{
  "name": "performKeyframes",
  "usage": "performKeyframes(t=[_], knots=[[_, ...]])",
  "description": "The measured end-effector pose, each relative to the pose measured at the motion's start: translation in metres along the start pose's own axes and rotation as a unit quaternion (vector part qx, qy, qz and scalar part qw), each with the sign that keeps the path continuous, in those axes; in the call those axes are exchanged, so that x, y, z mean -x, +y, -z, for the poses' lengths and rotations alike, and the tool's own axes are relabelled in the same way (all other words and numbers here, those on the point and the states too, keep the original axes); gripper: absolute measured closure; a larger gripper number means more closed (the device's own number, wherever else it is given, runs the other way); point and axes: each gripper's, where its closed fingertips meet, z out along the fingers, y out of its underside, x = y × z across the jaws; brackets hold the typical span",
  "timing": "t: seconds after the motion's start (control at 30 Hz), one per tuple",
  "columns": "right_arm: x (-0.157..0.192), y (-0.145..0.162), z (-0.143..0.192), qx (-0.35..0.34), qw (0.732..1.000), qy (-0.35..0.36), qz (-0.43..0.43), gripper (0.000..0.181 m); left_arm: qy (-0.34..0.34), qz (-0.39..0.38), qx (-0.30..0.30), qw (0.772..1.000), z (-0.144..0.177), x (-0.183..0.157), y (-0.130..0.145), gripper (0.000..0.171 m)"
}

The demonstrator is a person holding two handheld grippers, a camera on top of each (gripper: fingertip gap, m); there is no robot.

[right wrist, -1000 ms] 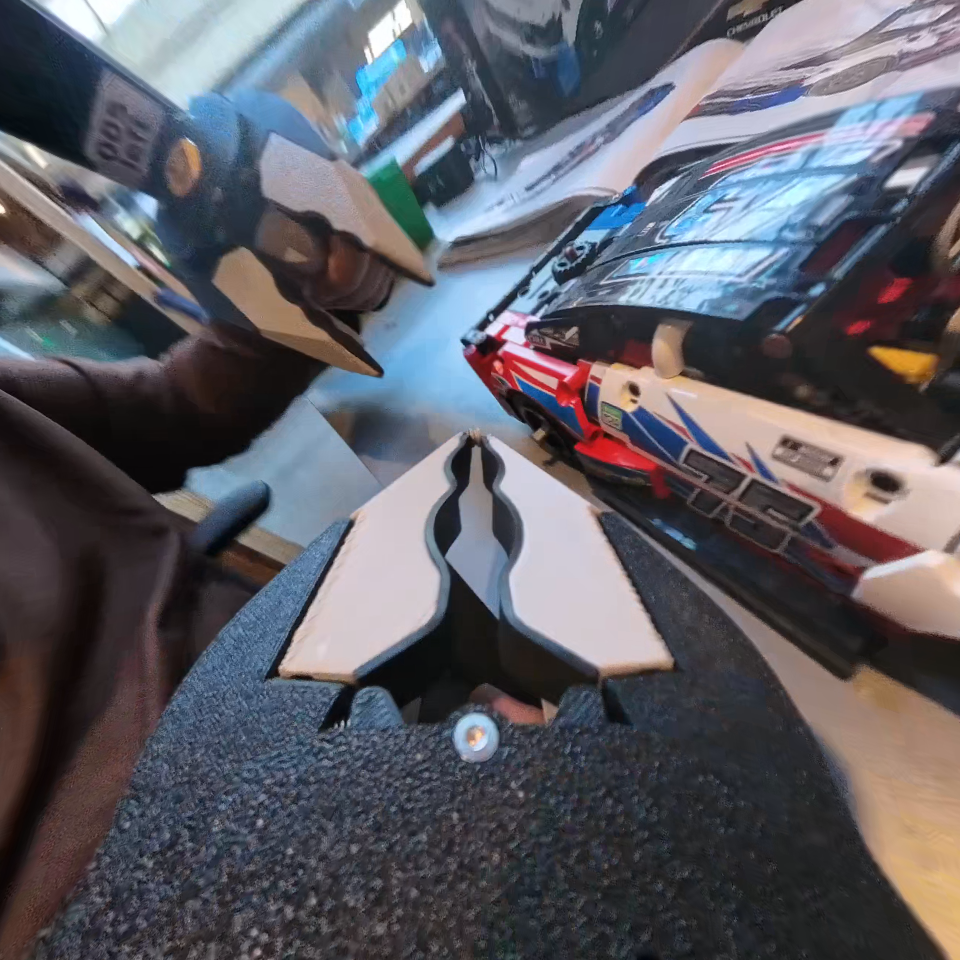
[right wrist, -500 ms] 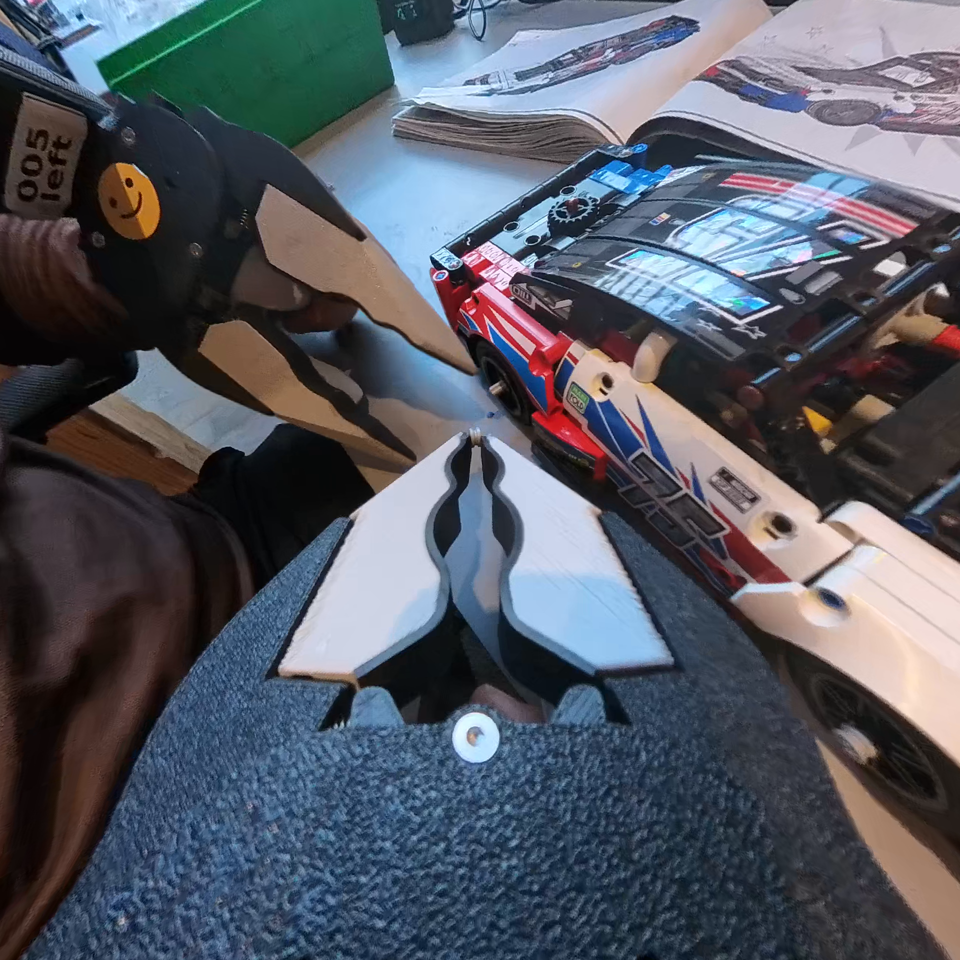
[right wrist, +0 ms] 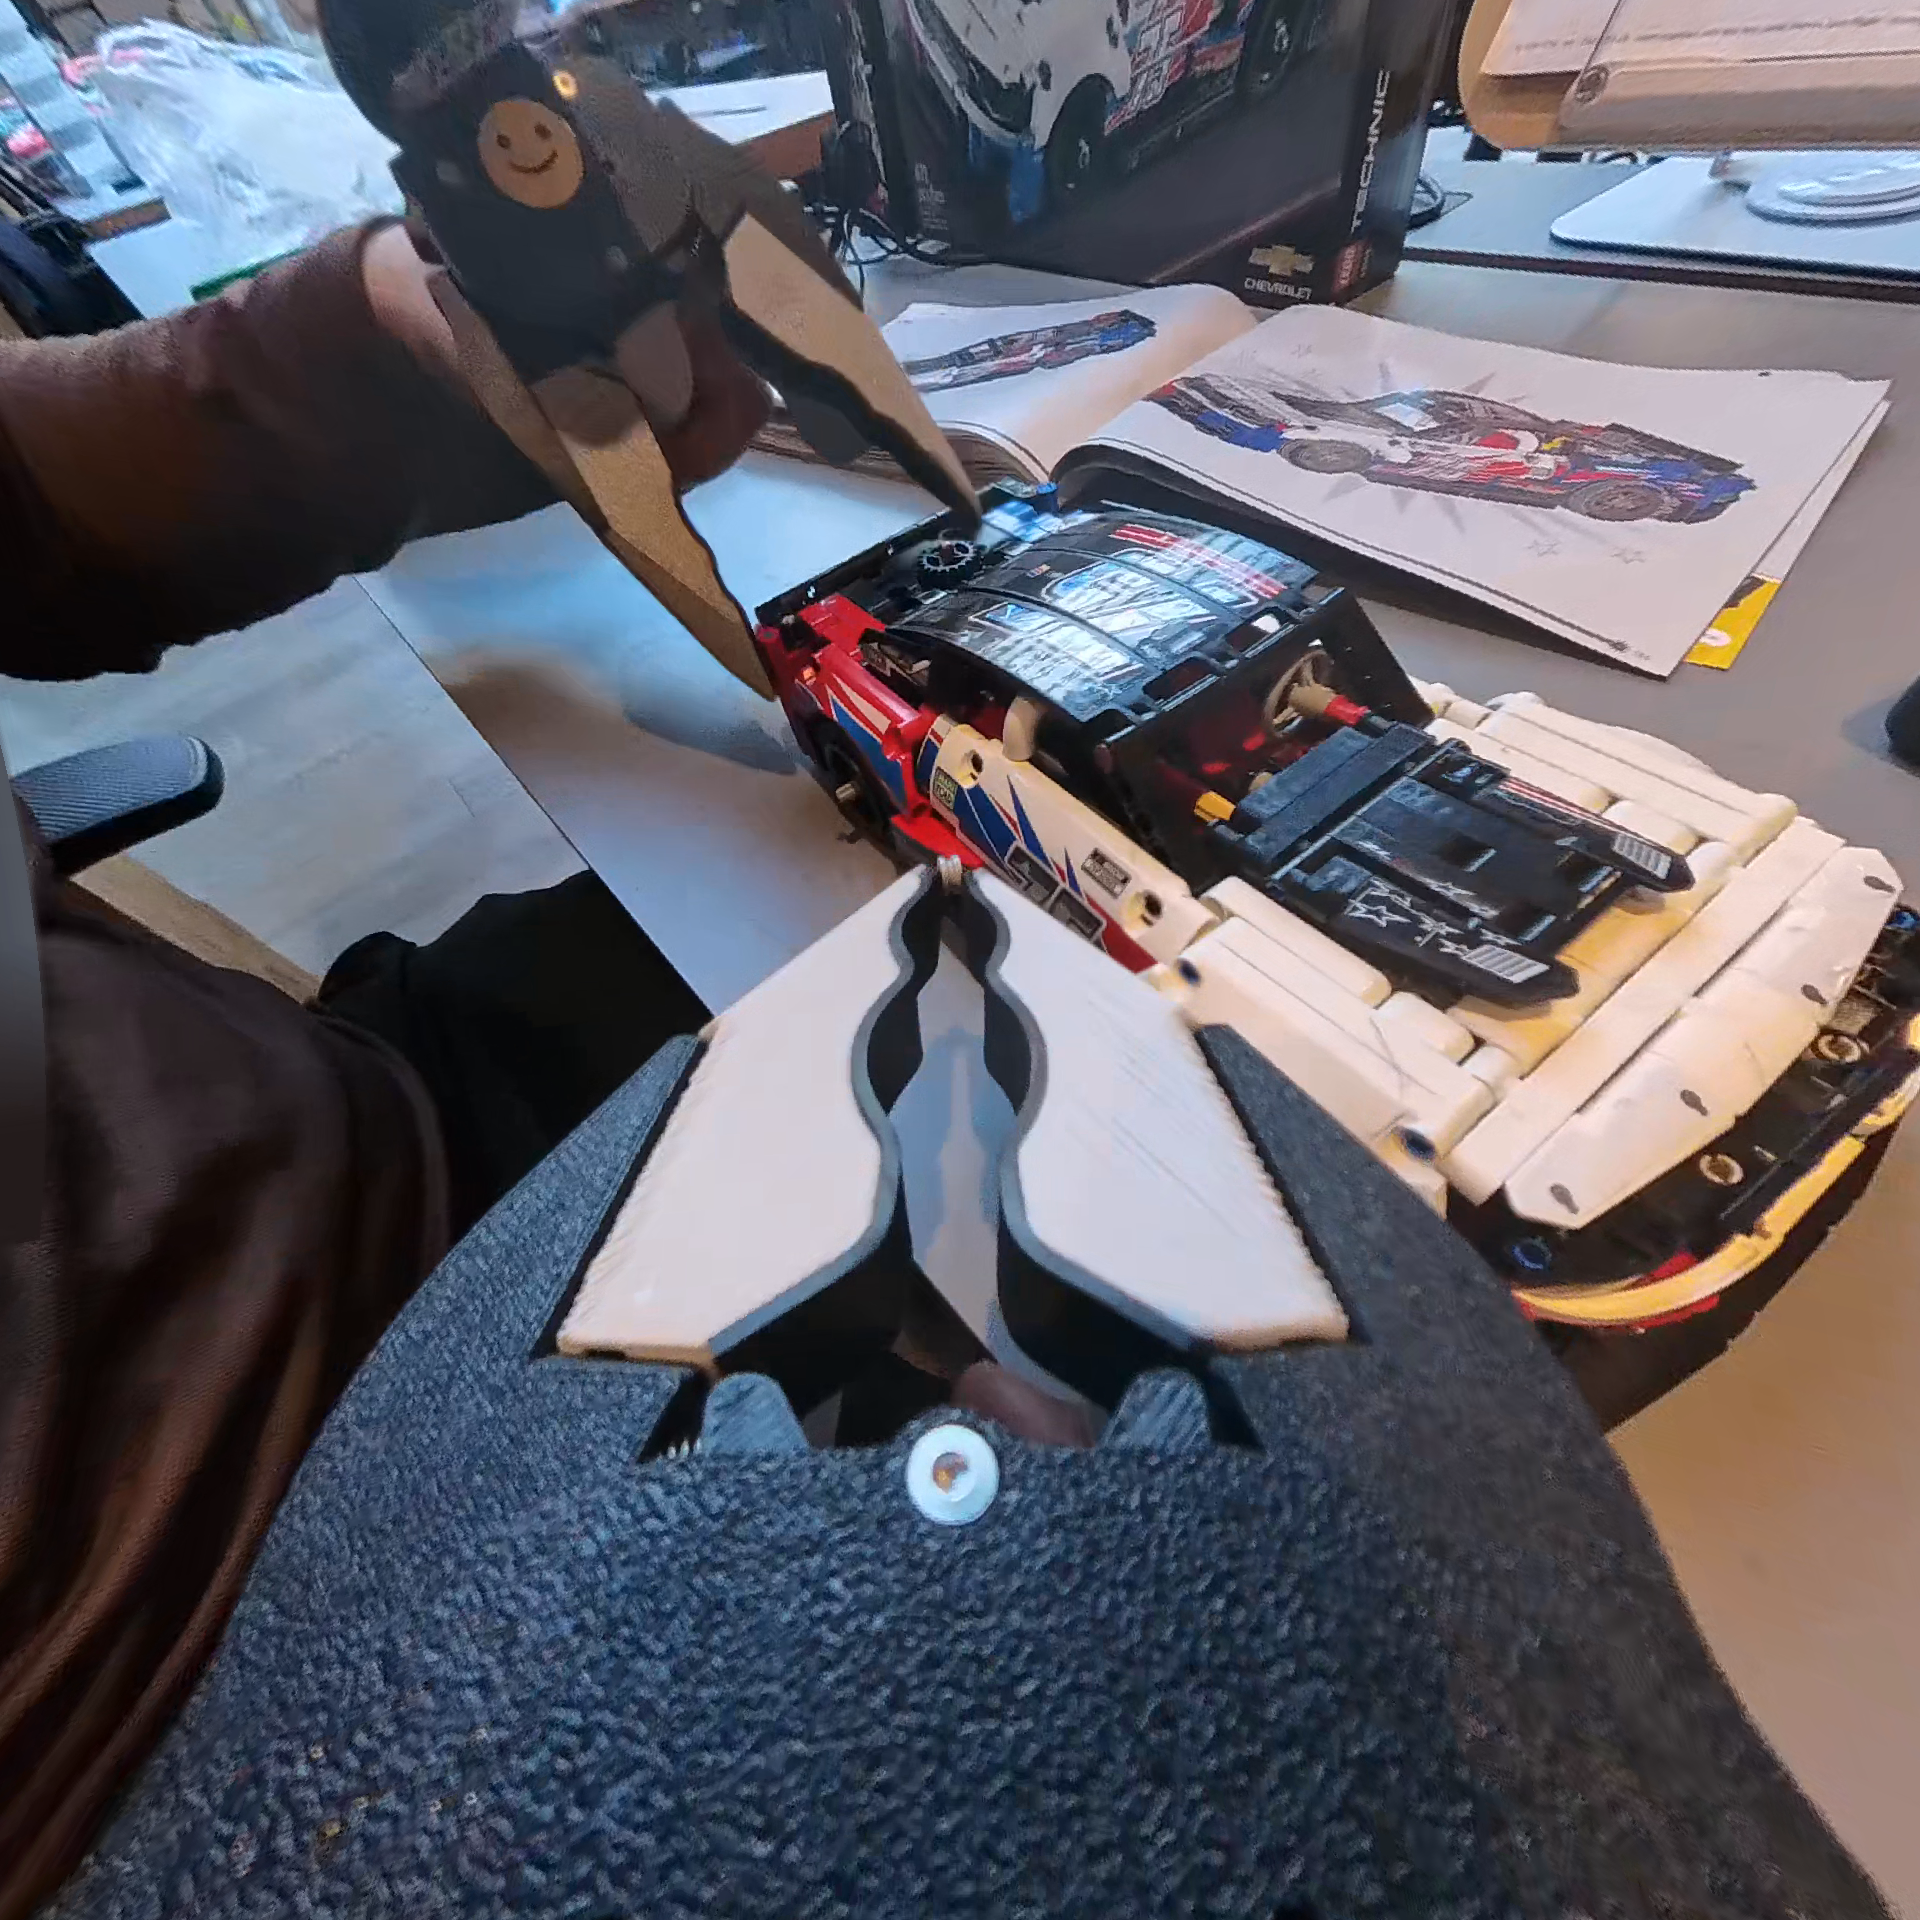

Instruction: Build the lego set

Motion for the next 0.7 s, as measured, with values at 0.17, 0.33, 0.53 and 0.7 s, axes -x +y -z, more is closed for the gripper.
performKeyframes(t=[0.17, 0.33, 0.53, 0.7], knots=[[0.001, -0.001, 0.0, -0.006, 1.0, -0.007, -0.008, 0.181, -0.025, -0.029, 0.026, 0.999, -0.005, -0.002, 0.017, 0.083], [0.004, 0.0, -0.005, -0.003, 1.0, -0.013, -0.007, 0.181, -0.026, -0.025, 0.02, 0.999, 0.0, -0.001, 0.023, 0.085], [0.011, 0.002, -0.011, 0.007, 1.0, -0.022, -0.003, 0.181, -0.025, -0.031, 0.02, 0.999, 0.003, -0.004, 0.026, 0.09], [0.017, 0.007, -0.018, 0.019, 0.999, -0.031, 0.0, 0.181, -0.019, -0.032, 0.026, 0.999, 0.002, -0.007, 0.031, 0.091]])
